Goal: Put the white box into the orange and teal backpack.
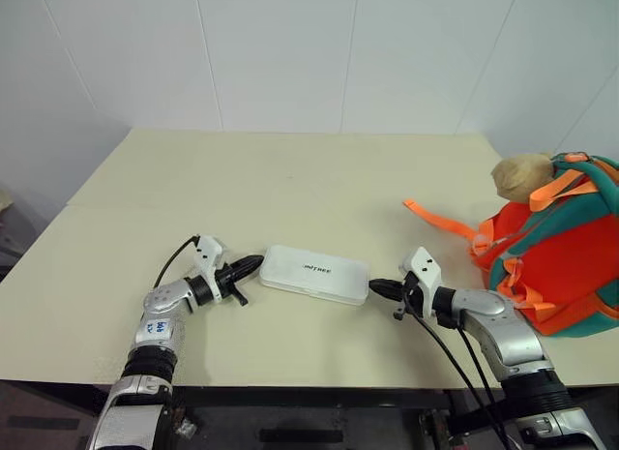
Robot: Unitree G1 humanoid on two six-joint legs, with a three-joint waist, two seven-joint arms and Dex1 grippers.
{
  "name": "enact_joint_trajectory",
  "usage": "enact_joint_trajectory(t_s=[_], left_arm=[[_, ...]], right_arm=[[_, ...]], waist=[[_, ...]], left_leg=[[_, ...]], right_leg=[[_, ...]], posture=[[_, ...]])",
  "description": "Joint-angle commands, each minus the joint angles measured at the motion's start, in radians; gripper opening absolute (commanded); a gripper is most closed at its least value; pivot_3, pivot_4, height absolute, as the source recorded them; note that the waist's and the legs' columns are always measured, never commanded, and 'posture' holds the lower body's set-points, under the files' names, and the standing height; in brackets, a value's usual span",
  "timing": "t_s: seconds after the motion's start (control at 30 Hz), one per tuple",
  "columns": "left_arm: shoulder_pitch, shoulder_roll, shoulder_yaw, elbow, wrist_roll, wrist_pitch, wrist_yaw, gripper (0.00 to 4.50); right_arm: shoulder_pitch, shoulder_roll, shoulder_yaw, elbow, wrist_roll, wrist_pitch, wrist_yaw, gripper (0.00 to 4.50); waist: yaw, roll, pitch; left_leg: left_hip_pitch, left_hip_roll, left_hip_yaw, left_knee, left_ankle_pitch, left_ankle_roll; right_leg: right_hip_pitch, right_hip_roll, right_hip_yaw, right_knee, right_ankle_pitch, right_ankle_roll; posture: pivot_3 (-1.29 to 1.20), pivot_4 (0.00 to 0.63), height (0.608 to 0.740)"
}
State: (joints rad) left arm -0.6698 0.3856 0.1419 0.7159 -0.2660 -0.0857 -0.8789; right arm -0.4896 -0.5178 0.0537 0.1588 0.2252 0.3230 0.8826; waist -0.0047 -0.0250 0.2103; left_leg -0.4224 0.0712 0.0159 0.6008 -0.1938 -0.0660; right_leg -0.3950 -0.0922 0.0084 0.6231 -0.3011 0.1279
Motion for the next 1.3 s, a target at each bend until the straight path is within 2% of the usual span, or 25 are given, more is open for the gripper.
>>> enact_joint_trajectory(t_s=[0.03, 0.2, 0.43, 0.77, 0.87, 0.97, 1.07, 1.2, 1.23, 1.3], left_arm=[[0.005, -0.022, -0.027, -0.037, -0.007, 0.013, -0.040, 0.04], [0.064, -0.016, -0.034, -0.133, -0.043, 0.081, -0.098, 0.04], [0.145, -0.002, -0.027, -0.253, -0.053, 0.147, -0.099, 0.04], [0.150, 0.025, 0.008, -0.268, -0.041, 0.123, -0.052, 0.04], [0.146, 0.067, 0.022, -0.271, -0.053, 0.151, -0.064, 0.00], [0.147, 0.136, 0.028, -0.291, -0.071, 0.210, -0.105, 0.60], [0.148, 0.214, 0.040, -0.308, -0.099, 0.283, -0.161, 1.52], [0.140, 0.270, 0.052, -0.318, -0.146, 0.404, -0.207, 2.89], [0.131, 0.289, 0.054, -0.324, -0.171, 0.480, -0.221, 3.18], [0.105, 0.326, 0.043, -0.330, -0.217, 0.624, -0.268, 3.84]], right_arm=[[-0.014, 0.002, -0.014, -0.034, 0.019, -0.010, 0.008, 0.00], [-0.024, -0.002, -0.018, -0.016, 0.011, -0.019, 0.017, 0.00], [-0.062, -0.002, -0.014, 0.041, -0.003, -0.047, 0.035, 0.00], [-0.069, -0.016, -0.032, 0.044, 0.015, 0.000, 0.056, 0.00], [-0.071, -0.038, -0.059, 0.036, 0.024, 0.037, 0.044, 0.61], [-0.076, -0.086, -0.082, 0.038, 0.034, 0.065, 0.057, 1.62], [-0.094, -0.141, -0.113, 0.033, 0.068, 0.133, 0.079, 2.62], [-0.126, -0.169, -0.132, 0.039, 0.087, 0.188, 0.074, 4.06], [-0.147, -0.171, -0.140, 0.039, 0.105, 0.237, 0.069, 4.37], [-0.196, -0.187, -0.143, 0.019, 0.175, 0.433, 0.084, 4.50]], waist=[[0.002, 0.000, 0.000], [0.002, 0.000, 0.000], [0.001, 0.000, 0.000], [0.002, 0.000, 0.000], [0.000, 0.000, 0.000], [0.000, 0.000, 0.000], [0.000, 0.000, 0.000], [0.000, 0.000, 0.000], [-0.001, 0.000, 0.000], [-0.002, 0.000, 0.000]], left_leg=[[0.000, 0.000, 0.000, 0.000, 0.000, 0.000], [0.000, 0.000, 0.000, 0.000, 0.000, 0.000], [0.000, 0.000, 0.000, 0.000, 0.000, 0.000], [0.000, 0.000, 0.000, 0.000, 0.000, 0.000], [0.000, 0.000, 0.000, 0.000, 0.000, 0.000], [0.000, 0.000, 0.000, -0.001, 0.000, 0.000], [0.000, 0.000, 0.000, -0.002, 0.000, 0.000], [0.000, 0.000, 0.000, -0.004, 0.000, 0.000], [0.000, 0.000, 0.000, -0.004, 0.000, 0.000], [0.000, 0.000, 0.000, -0.004, 0.000, 0.000]], right_leg=[[0.000, 0.000, 0.000, 0.000, 0.000, 0.000], [0.000, 0.000, 0.000, 0.000, 0.000, 0.000], [0.000, 0.000, 0.000, 0.000, 0.000, 0.000], [0.000, 0.000, 0.000, 0.000, 0.000, 0.000], [0.000, 0.000, 0.000, 0.000, 0.000, 0.000], [0.000, 0.000, 0.000, 0.000, 0.000, 0.000], [-0.001, 0.000, 0.000, -0.002, 0.000, 0.000], [-0.001, 0.000, 0.000, -0.002, 0.000, -0.001], [-0.001, 0.000, 0.000, -0.002, -0.001, -0.001], [-0.001, 0.000, 0.000, -0.002, -0.001, -0.001]], posture=[[0.00, 0.150, 0.740], [0.00, 0.150, 0.740], [0.00, 0.150, 0.740], [0.00, 0.150, 0.740], [0.00, 0.150, 0.740], [0.00, 0.150, 0.740], [0.00, 0.150, 0.740], [0.00, 0.150, 0.740], [0.00, 0.150, 0.740], [0.00, 0.150, 0.740]])
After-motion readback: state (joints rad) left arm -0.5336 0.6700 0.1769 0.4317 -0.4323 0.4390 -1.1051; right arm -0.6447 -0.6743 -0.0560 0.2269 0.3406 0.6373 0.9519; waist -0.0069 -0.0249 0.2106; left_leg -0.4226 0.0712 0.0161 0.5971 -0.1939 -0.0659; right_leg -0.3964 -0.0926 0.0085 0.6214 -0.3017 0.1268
